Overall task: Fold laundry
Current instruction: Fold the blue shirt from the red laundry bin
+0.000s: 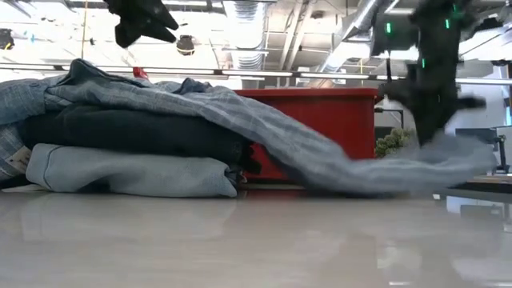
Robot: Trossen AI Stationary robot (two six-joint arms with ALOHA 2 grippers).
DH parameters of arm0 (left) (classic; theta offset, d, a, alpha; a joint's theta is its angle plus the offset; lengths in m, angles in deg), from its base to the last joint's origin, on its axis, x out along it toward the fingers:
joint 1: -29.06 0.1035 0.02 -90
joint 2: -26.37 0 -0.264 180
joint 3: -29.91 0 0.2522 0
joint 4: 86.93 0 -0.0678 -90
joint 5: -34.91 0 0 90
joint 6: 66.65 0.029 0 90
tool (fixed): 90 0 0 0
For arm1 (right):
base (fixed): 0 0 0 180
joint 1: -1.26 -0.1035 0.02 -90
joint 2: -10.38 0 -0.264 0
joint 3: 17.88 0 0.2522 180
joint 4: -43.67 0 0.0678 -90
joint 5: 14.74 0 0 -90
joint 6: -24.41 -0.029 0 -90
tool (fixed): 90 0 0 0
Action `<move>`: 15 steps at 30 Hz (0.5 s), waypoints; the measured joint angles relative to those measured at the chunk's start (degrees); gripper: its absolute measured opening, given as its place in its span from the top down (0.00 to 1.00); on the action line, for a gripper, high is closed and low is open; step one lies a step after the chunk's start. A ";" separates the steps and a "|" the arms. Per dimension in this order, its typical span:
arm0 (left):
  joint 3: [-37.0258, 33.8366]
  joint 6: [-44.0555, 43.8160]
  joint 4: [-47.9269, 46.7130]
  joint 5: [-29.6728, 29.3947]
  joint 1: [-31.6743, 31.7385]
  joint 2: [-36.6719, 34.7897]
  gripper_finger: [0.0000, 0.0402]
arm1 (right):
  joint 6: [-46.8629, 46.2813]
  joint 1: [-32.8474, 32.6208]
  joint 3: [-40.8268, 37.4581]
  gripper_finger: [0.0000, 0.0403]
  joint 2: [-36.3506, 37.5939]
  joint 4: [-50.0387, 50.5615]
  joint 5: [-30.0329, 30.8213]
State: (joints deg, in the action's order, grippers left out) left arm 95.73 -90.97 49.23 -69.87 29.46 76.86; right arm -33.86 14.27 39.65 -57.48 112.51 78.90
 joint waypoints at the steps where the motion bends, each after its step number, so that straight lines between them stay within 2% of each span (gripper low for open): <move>1: -1.33 -0.47 2.24 0.63 -0.20 0.71 0.70 | 1.25 0.48 2.86 0.92 0.56 3.65 0.09; 5: -5.23 -1.67 8.43 1.61 -0.87 4.11 0.70 | 5.14 1.45 15.82 0.93 1.41 19.22 1.15; 9: -5.89 -2.32 10.71 -0.46 -0.84 7.58 0.70 | 6.24 1.34 30.15 0.93 0.55 34.48 4.86; 15: -6.00 -1.29 14.82 -0.70 -0.87 15.06 0.70 | 9.91 1.88 45.22 0.93 0.31 34.78 9.10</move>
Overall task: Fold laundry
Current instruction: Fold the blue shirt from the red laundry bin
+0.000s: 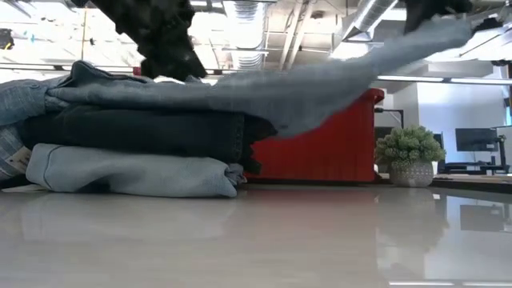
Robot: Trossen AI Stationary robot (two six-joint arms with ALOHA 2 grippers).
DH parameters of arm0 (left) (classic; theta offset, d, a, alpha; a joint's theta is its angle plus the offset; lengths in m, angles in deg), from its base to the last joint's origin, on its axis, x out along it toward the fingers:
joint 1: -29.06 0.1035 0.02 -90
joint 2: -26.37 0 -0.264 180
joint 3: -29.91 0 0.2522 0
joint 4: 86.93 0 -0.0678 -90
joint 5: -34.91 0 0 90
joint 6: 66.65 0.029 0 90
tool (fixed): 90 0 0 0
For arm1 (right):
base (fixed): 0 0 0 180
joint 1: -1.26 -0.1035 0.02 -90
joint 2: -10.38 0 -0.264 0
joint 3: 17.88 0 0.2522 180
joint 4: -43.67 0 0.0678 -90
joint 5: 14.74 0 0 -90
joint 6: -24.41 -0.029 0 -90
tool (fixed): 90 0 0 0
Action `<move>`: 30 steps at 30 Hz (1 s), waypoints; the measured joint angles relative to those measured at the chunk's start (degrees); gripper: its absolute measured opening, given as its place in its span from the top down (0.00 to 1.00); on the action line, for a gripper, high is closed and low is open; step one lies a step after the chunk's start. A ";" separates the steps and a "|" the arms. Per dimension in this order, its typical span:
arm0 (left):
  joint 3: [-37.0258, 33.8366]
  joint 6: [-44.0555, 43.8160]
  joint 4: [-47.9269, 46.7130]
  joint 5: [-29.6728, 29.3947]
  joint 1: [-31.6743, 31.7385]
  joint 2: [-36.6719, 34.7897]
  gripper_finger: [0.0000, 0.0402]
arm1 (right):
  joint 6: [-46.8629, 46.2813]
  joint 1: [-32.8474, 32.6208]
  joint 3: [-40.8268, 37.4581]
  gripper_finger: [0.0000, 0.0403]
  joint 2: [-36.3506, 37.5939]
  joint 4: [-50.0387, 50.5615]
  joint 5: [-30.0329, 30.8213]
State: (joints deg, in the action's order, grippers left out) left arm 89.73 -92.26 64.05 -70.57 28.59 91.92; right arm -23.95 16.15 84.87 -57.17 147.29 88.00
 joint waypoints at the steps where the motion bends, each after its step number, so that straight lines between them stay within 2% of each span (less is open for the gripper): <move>1: 0.00 0.10 1.47 -0.16 0.00 1.27 0.70 | 0.77 0.17 1.95 0.93 0.10 0.20 0.54; 5: 0.00 -0.36 5.34 0.38 0.66 6.26 0.70 | 3.44 0.69 10.18 0.93 -2.43 0.12 2.22; 10: 0.00 -4.94 6.17 4.57 2.04 13.38 0.70 | 7.39 -0.33 19.82 0.93 -7.73 0.00 2.20; 13: 0.02 -6.94 7.25 6.39 2.23 15.29 0.70 | 9.56 -1.23 25.47 0.93 -11.83 -0.48 2.18; 17: 0.00 -8.62 6.92 6.21 2.21 10.94 0.70 | 11.84 -2.35 33.31 0.93 -17.40 -0.35 2.05; 24: 0.07 -8.56 6.67 -2.35 1.89 -3.40 0.70 | 15.63 -3.33 45.63 0.93 -26.20 -0.35 0.73; 27: 0.20 -6.43 8.72 -5.37 0.31 -3.95 0.70 | 16.36 -3.90 44.87 0.93 -26.80 -3.93 -0.74; 30: 0.20 -5.50 12.45 -8.05 -1.58 0.32 0.70 | 16.78 -4.04 44.93 0.93 -27.10 -7.43 -2.17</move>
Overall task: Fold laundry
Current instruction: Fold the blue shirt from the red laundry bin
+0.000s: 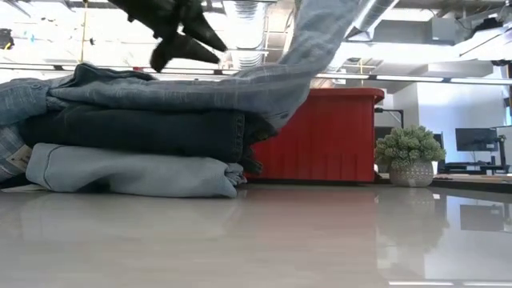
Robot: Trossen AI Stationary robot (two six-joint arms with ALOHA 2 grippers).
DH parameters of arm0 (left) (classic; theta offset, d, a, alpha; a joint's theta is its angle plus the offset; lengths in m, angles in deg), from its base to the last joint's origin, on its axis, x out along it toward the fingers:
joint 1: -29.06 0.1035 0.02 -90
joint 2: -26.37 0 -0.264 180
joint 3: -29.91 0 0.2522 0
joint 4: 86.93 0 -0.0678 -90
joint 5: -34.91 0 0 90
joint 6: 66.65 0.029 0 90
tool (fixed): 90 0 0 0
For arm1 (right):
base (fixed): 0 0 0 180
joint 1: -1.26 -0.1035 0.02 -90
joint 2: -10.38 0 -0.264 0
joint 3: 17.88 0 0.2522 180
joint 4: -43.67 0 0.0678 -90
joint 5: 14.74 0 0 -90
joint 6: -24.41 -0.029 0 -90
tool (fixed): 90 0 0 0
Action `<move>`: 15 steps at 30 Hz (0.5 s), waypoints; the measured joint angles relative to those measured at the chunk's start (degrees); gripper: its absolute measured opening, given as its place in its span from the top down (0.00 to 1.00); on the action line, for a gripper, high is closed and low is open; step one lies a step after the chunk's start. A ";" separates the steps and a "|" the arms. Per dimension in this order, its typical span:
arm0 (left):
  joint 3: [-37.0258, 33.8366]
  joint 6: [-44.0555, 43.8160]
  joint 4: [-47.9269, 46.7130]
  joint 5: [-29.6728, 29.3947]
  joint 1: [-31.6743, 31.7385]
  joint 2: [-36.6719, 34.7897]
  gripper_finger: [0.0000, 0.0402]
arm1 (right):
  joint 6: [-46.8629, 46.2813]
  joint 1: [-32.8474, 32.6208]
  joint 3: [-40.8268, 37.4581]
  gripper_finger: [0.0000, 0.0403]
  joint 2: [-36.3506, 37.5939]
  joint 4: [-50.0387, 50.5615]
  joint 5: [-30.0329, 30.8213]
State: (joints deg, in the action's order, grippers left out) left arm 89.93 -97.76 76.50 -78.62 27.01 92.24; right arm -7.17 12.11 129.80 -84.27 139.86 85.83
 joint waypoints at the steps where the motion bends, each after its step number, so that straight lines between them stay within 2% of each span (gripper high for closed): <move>1: -0.02 0.35 2.15 -0.10 -0.51 1.87 0.70 | 0.01 -0.21 0.23 0.93 0.02 -0.78 0.00; 4: 0.03 3.02 10.35 1.20 -1.46 8.37 0.70 | 0.14 -0.87 0.47 0.93 0.11 -4.87 0.00; 10: 3.40 1.97 9.28 3.35 -0.22 19.18 0.70 | 0.58 -2.70 0.49 0.92 -0.21 -17.44 -0.01; 12: 4.70 1.73 6.92 3.86 0.41 19.83 0.70 | 1.01 -3.17 0.48 0.93 -0.37 -19.88 -0.09; 15: 6.96 4.12 0.37 1.96 1.09 15.83 0.70 | 1.36 -3.89 0.49 0.93 -1.31 -22.64 -0.16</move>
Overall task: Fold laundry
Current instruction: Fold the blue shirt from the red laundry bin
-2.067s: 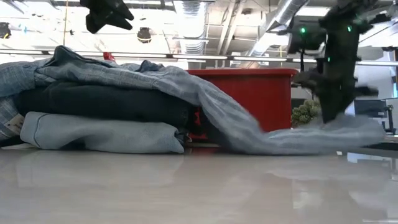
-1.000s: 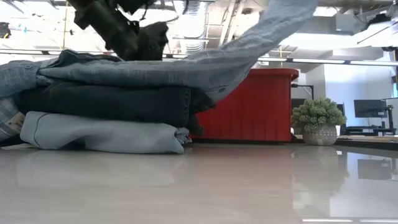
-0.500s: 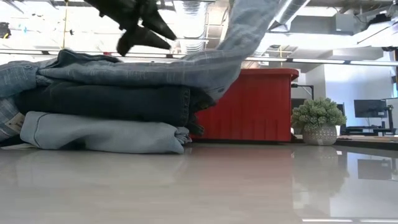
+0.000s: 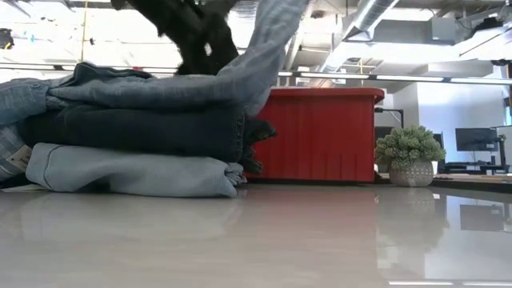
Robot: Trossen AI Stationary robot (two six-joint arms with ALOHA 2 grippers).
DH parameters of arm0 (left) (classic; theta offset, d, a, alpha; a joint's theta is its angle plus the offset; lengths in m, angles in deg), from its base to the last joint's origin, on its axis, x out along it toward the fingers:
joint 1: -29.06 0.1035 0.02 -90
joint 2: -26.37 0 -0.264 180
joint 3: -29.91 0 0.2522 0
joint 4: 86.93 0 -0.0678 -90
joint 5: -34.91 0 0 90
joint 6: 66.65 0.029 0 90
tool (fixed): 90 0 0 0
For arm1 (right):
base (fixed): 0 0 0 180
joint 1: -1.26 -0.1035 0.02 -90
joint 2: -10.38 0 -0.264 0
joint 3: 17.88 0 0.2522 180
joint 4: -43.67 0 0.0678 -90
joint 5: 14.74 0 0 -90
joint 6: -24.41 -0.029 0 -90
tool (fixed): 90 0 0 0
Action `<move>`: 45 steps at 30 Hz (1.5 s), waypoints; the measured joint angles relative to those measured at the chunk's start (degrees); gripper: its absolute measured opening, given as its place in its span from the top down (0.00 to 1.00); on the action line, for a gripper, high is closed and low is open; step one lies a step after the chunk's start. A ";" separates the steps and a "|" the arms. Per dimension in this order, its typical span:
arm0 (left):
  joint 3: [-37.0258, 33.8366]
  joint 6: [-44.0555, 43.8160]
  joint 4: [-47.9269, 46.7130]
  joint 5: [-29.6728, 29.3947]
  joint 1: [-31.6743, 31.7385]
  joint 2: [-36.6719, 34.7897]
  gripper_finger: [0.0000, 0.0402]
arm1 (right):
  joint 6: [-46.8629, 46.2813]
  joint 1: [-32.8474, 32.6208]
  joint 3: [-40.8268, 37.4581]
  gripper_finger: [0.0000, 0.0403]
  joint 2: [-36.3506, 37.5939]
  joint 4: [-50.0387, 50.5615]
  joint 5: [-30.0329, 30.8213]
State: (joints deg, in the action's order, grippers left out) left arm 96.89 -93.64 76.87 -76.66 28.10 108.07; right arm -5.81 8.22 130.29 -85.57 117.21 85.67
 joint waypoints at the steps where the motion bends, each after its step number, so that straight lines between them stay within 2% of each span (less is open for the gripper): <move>1: 0.70 1.49 -1.97 -1.12 0.08 -2.36 0.70 | -0.06 -0.27 -0.02 0.93 -0.12 -0.05 0.00; 7: 4.09 6.87 -14.50 -8.21 -0.27 -19.01 0.70 | 0.08 -2.09 0.00 0.92 -4.29 -8.47 0.28; 13: 4.55 2.82 -22.54 -15.47 -1.77 -37.37 0.70 | 0.77 -2.73 -0.02 0.92 -12.17 -23.10 -0.14; 16: 4.51 1.61 -25.52 -15.17 -2.77 -44.25 0.70 | 2.11 -2.67 0.00 0.92 -16.66 -31.56 -1.62; 20: 4.49 3.57 -26.93 -7.99 -2.92 -50.85 0.70 | 1.51 -3.11 -0.01 0.92 -22.76 -39.81 -1.63; 24: 4.45 3.28 -26.86 -5.89 -2.94 -54.79 0.70 | -1.31 -2.78 -0.04 0.91 -28.59 -47.33 -3.76; 29: 4.47 3.77 -26.60 -6.98 -2.93 -56.61 0.70 | -8.36 -2.75 -0.02 0.88 -36.35 -61.55 -12.84; 32: 4.47 3.86 -26.92 -7.23 -2.92 -56.57 0.70 | -12.67 -2.71 -0.04 0.83 -39.71 -65.51 -17.86; 38: 4.45 4.68 -26.94 -7.21 -2.94 -55.67 0.70 | -16.86 -1.86 -0.04 0.62 -42.32 -65.00 -24.22; 42: 4.45 4.47 -26.92 -7.11 -2.94 -55.72 0.70 | -16.88 -0.81 -0.04 0.49 -41.74 -62.68 -24.20; 45: 4.45 3.83 -27.76 -4.97 -2.94 -55.72 0.70 | -16.90 0.71 -0.04 0.45 -40.86 -61.93 -24.15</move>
State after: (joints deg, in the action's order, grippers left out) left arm 101.34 -89.81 49.11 -81.63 25.16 52.35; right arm -22.71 8.93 130.24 -126.43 55.28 61.52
